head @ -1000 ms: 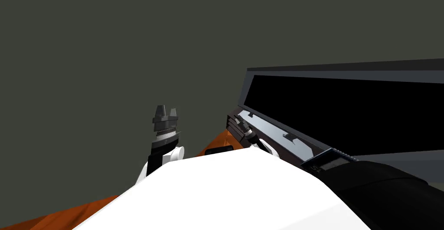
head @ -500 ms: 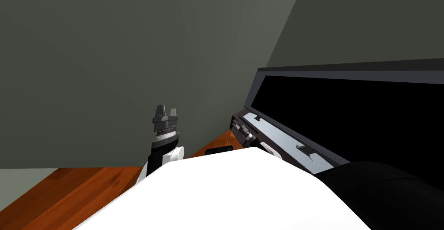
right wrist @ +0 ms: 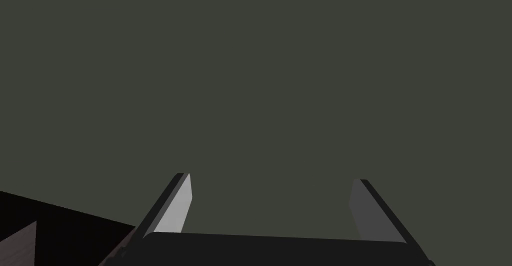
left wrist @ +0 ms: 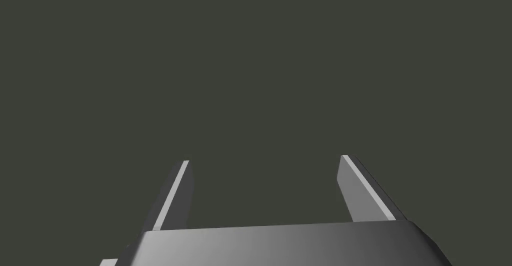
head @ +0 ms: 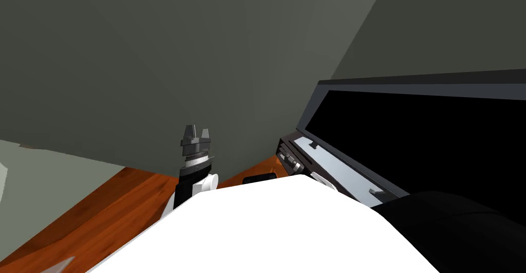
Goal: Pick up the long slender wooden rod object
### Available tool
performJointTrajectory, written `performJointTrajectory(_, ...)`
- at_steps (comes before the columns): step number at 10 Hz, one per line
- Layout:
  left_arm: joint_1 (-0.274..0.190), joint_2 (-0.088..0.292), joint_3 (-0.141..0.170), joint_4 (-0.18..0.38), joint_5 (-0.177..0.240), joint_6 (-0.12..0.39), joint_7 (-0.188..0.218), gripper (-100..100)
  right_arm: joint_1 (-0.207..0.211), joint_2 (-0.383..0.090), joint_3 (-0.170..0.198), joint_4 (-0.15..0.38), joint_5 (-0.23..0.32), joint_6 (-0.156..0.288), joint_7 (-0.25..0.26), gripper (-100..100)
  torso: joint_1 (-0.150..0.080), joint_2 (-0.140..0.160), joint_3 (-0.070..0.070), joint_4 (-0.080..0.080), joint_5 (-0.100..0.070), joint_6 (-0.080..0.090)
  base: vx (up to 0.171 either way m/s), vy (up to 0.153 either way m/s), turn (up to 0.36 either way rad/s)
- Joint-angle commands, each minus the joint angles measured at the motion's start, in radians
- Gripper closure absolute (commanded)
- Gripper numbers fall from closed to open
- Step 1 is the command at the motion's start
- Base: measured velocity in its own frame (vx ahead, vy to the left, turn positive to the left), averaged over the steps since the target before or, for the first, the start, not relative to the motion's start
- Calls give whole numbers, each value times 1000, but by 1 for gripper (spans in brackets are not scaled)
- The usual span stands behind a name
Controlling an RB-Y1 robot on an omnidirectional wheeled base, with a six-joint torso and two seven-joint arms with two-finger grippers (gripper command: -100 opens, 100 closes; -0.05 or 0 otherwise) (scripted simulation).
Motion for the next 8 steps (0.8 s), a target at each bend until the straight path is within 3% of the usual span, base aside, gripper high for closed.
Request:
performJointTrajectory(1, 0, 0, 0, 0, 0, 0, 0, 0, -2, -48, 41, 50, 19, 2, -20, -100, 0, 0, 0, 0, 0, 0, -28, -13, 402)
performJointTrajectory(2, 0, 0, 0, 0, 0, 0, 0, 0, -2, -48, 41, 78, 19, 2, -20, -100, 0, 0, 0, 0, 0, 0, -27, -18, 248)
performJointTrajectory(3, 0, 0, 0, 0, 0, 0, 0, 0, -4, -88, 79, 104, 37, 7, -36, -100, 0, 1, 0, 0, 0, 0, -30, -7, 382)
performJointTrajectory(4, 0, 0, 0, 0, 0, 0, 0, 0, -4, -88, 79, 138, 37, 7, -36, -100, 0, 1, 0, 0, 0, 0, -23, -8, 281)
performJointTrajectory(5, 0, 0, 0, 0, 0, 0, 0, 0, -6, -122, 116, 171, 55, 12, -52, -100, 0, 0, 0, 0, 0, 1, -23, 2, 439)
performJointTrajectory(6, 0, 0, 0, 0, 0, 0, 0, 0, -6, -129, 116, 163, 55, 12, -52, -100, 0, 0, 0, 0, 0, 0, -17, -8, 233)
performJointTrajectory(7, 0, 0, 0, 0, 0, 0, 0, 0, -6, -129, 116, 188, 55, 12, -52, -100, 0, 0, 0, 0, 0, 1, -8, -4, -24)
performJointTrajectory(8, 0, 0, 0, 0, 0, 0, 0, 0, -8, -170, 155, 226, 74, 18, -69, -100, 0, 0, 0, 0, 0, 1, -18, 9, 288)
